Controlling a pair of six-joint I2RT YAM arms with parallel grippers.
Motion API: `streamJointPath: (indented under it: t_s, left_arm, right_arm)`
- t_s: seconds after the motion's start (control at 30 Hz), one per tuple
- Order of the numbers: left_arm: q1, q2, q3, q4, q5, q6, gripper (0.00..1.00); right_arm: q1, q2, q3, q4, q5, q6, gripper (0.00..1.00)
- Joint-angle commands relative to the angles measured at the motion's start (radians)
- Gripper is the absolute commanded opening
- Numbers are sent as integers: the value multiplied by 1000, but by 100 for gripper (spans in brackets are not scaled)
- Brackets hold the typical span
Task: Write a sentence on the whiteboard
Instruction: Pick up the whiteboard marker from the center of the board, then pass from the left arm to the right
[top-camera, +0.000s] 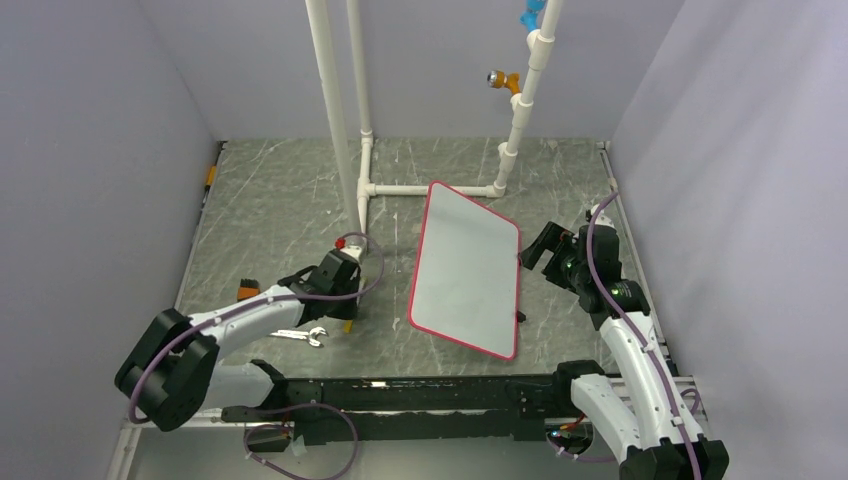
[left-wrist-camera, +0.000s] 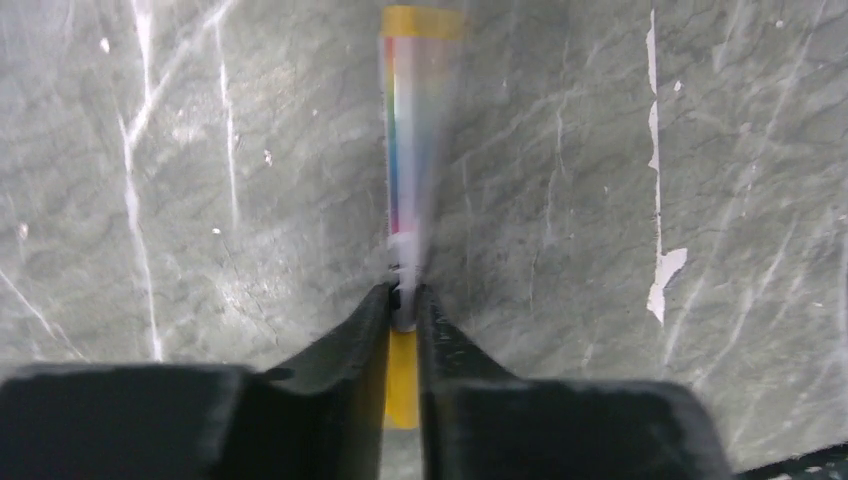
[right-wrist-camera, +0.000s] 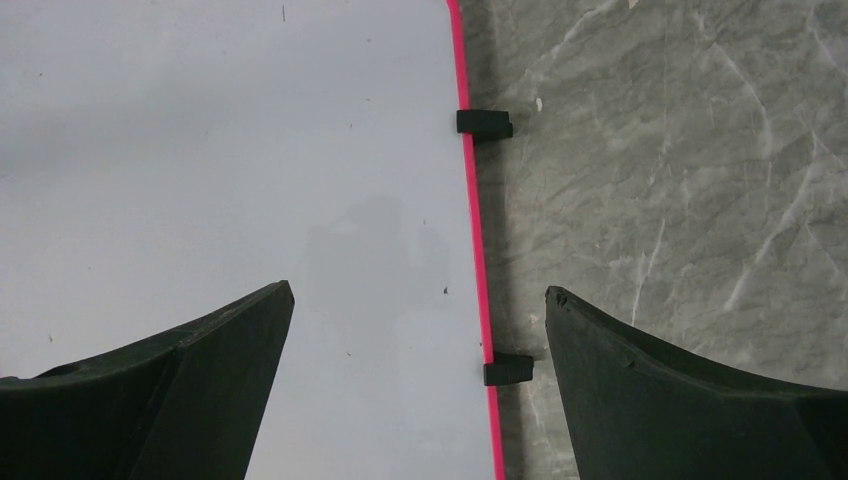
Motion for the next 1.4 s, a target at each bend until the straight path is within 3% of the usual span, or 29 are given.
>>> streamJointPath:
  t_s: [0.0, 0.03, 0.27, 0.53, 0.73, 0.9, 1.1, 1.37]
  left_arm:
    - [-52, 81, 48, -31, -23, -22, 5]
    - [-62, 92, 56, -37, -30, -21, 0]
    - [-87, 41, 82, -58, -30, -1, 0]
    - [-91, -297, 197, -256, -77, 90, 0]
    - [-91, -421, 343, -353, -18, 245, 0]
    - [-92, -412, 466, -378, 146, 388, 0]
    - [-105, -272, 678, -440, 310, 558, 0]
    - [-197, -146, 848, -487, 417, 707, 0]
  right_arm:
    - [2, -4, 17, 13, 4, -7, 100]
    - [3, -5, 18, 9, 4, -9, 100]
    - [3, -29, 45, 17, -63, -51, 100]
    - [3, 2, 159, 53, -349, -93, 100]
    - [15, -29, 168, 262, -649, -5, 100]
    - [109, 31, 228, 355, -762, 55, 99]
    - [358, 185, 348, 295, -730, -25, 96]
    - [494, 265, 383, 392, -661, 32, 85]
